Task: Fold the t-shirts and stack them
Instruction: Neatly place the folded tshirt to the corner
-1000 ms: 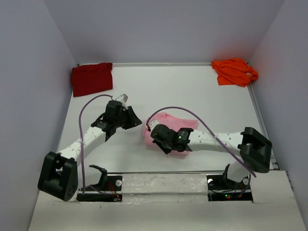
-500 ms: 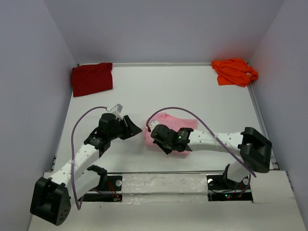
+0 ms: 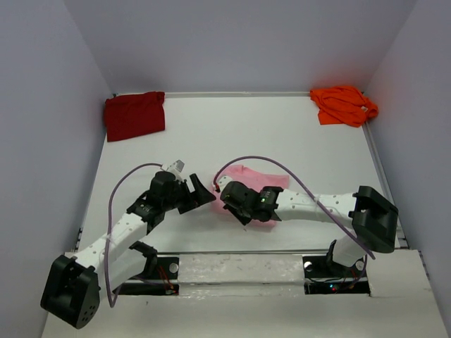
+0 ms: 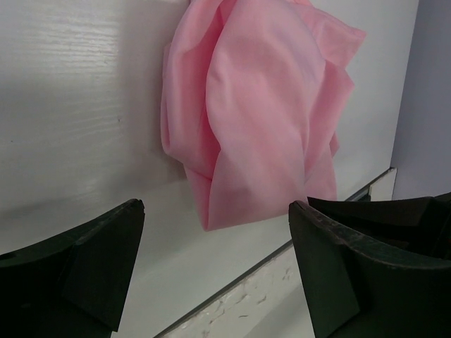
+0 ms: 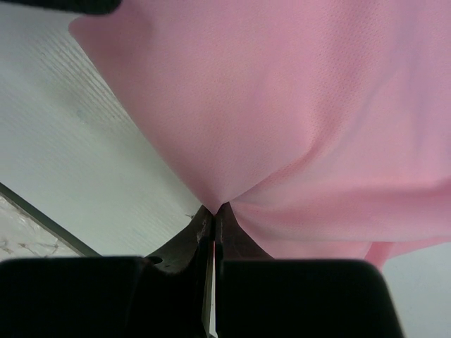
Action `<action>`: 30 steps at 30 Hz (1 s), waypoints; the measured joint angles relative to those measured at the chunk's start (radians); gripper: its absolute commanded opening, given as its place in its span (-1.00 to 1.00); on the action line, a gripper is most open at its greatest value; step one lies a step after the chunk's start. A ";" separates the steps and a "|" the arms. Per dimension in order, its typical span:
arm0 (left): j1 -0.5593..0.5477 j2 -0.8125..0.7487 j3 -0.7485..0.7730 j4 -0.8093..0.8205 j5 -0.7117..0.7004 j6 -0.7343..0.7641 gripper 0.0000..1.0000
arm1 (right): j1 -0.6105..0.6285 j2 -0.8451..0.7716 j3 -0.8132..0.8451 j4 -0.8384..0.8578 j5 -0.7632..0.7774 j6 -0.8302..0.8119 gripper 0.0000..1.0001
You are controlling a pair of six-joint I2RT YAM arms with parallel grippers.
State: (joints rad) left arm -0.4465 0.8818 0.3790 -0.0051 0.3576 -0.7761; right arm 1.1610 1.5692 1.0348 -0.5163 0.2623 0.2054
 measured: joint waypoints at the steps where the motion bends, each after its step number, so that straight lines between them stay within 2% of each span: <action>1: -0.007 0.013 0.000 0.003 0.000 -0.002 0.85 | 0.000 0.000 0.002 0.000 0.000 0.000 -1.00; 16: -0.116 0.230 -0.021 0.143 -0.012 -0.048 0.85 | 0.000 -0.006 0.004 0.002 0.000 0.000 -1.00; 26: -0.131 0.357 -0.012 0.288 -0.030 -0.057 0.84 | 0.000 -0.015 0.004 0.001 -0.001 0.000 -1.00; 30: -0.134 0.393 0.005 0.320 -0.049 -0.053 0.65 | 0.000 -0.030 -0.003 0.003 -0.005 0.000 -1.00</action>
State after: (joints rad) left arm -0.5808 1.2747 0.3843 0.3149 0.3088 -0.8295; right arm 1.1610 1.5391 1.0321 -0.5137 0.2573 0.2058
